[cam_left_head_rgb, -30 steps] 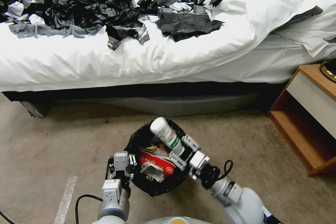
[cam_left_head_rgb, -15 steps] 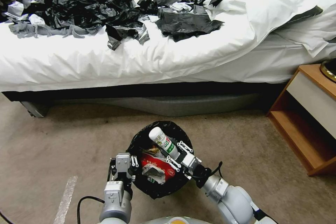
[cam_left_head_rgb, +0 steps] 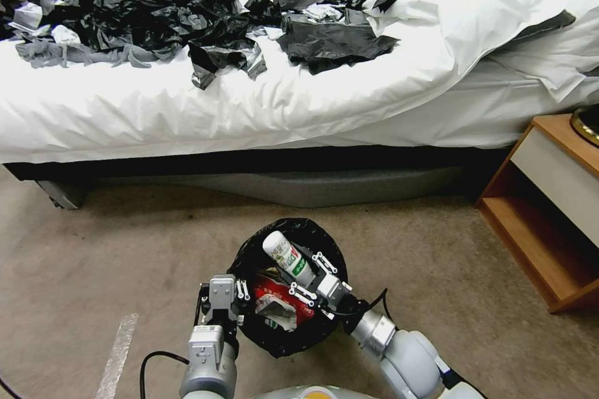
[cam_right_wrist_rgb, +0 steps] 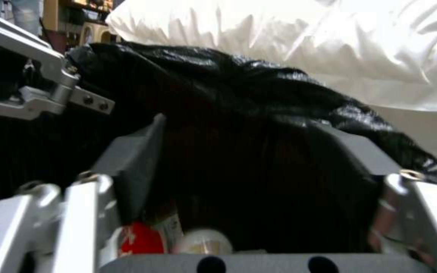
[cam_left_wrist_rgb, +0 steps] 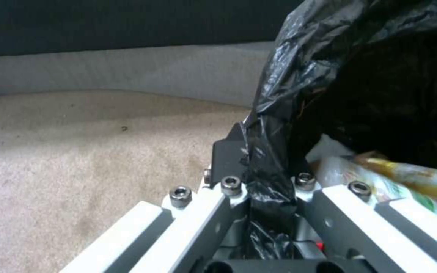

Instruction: Pick up the trash bin, then pick up the garbage from the floor and place it into the trash bin.

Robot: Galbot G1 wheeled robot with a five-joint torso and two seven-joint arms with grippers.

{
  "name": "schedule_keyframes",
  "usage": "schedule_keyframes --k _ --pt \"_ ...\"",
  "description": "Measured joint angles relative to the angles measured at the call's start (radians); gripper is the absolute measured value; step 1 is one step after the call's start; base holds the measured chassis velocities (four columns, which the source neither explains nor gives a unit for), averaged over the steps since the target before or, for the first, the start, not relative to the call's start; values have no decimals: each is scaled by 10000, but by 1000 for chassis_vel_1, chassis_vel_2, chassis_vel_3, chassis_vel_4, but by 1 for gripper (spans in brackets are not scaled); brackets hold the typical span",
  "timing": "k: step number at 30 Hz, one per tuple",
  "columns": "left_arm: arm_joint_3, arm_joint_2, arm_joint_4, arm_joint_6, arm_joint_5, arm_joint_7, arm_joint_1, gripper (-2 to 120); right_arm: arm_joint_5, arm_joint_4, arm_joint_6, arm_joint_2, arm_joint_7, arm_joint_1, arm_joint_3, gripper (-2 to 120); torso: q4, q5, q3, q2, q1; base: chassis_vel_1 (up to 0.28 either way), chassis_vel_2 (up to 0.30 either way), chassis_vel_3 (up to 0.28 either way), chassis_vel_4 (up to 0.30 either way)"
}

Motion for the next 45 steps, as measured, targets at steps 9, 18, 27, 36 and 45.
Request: schedule_keyframes --k 9,18,27,36,45 --pt "-2 2 -15 0 -8 10 -23 1 -50 211 21 -84 -15 -159 18 100 0 0 0 0 1 0 0 0 0" --pt "-76 11 -42 29 -31 14 -65 1 -72 787 187 -231 -44 -371 140 100 0 0 0 0 1 0 0 0 0" --pt "-105 12 78 62 -22 19 -146 1 5 2956 115 -206 471 -544 764 100 1 0 0 0 1 0 0 0 0" --pt "-214 41 162 64 -56 22 -163 1 -740 4708 293 881 1992 -1920 2082 100 -1 0 0 0 1 0 0 0 0" --pt "-317 163 -20 57 -254 17 -82 1 -1951 3695 1090 2413 3882 -3642 3218 100 -1 1 0 1 1 0 0 0 0"
